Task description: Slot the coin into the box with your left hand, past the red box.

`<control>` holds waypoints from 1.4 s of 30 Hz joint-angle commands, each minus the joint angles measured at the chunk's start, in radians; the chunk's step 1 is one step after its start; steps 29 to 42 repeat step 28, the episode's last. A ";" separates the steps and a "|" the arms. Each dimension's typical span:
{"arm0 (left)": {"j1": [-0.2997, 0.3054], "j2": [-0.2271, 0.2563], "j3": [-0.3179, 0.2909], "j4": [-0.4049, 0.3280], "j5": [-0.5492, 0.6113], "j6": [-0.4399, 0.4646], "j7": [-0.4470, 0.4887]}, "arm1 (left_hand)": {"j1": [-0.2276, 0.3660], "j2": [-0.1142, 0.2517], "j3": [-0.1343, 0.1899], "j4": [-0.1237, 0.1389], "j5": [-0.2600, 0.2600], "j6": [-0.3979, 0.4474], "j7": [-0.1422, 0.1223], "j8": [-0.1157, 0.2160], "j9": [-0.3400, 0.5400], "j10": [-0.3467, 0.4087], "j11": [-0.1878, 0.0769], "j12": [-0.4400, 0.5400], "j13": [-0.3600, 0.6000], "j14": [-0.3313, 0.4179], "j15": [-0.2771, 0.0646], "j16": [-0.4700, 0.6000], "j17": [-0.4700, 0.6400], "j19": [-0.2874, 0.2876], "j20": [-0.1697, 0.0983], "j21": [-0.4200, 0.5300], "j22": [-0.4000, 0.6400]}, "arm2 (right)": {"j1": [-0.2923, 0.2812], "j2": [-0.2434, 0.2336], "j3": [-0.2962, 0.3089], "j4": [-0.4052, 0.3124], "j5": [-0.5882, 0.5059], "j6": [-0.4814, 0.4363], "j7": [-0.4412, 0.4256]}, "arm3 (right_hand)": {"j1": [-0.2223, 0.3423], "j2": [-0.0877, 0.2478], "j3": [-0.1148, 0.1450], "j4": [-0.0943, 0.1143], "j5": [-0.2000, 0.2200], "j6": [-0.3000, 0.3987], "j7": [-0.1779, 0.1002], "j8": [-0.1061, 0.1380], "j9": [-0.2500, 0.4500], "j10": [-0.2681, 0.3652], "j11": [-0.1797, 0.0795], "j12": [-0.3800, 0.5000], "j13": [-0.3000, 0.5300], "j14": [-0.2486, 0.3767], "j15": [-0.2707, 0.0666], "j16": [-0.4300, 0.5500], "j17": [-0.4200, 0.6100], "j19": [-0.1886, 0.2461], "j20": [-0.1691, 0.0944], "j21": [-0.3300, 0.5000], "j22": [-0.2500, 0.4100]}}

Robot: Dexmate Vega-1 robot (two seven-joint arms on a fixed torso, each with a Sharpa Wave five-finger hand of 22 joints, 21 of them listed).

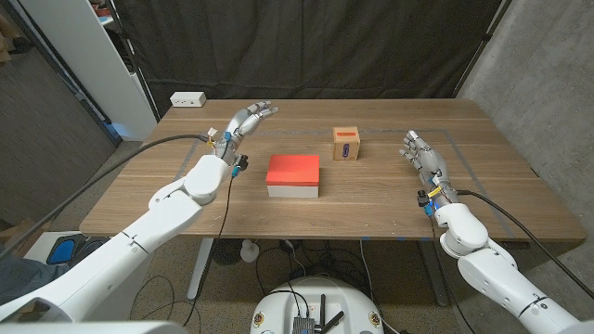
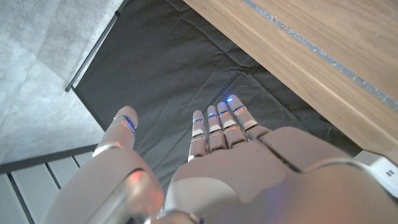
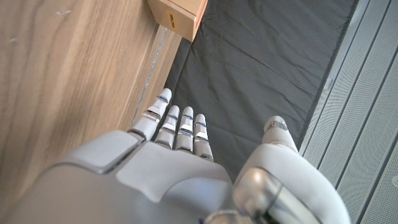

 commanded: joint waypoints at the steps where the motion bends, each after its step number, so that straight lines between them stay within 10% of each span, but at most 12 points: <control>1: 0.113 -0.061 -0.071 0.078 -0.161 -0.204 -0.034 | -0.012 -0.004 -0.006 0.002 -0.003 -0.009 0.001 -0.001 0.001 -0.010 -0.001 -0.007 0.001 -0.008 -0.001 -0.007 0.003 -0.009 -0.029 -0.008 0.001 | 0.019 0.001 -0.007 0.041 0.024 0.050 0.059 | -0.004 -0.009 -0.003 0.000 0.001 -0.011 -0.005 -0.007 0.002 -0.010 -0.002 -0.008 0.002 -0.007 0.001 -0.004 -0.001 -0.009 0.001 -0.003 0.003; 42: 0.132 -0.050 -0.091 0.132 -0.242 -0.243 -0.129 | -0.030 0.003 -0.012 0.001 -0.002 -0.003 -0.001 0.011 -0.005 0.007 0.002 -0.014 0.001 0.008 0.005 -0.022 0.001 0.000 -0.024 -0.042 0.002 | -0.045 0.010 -0.017 -0.036 -0.035 0.008 -0.041 | -0.011 -0.007 -0.006 0.004 0.001 -0.006 -0.014 0.001 0.002 -0.003 0.002 0.000 0.002 -0.008 0.010 -0.004 -0.003 -0.020 0.008 -0.005 0.003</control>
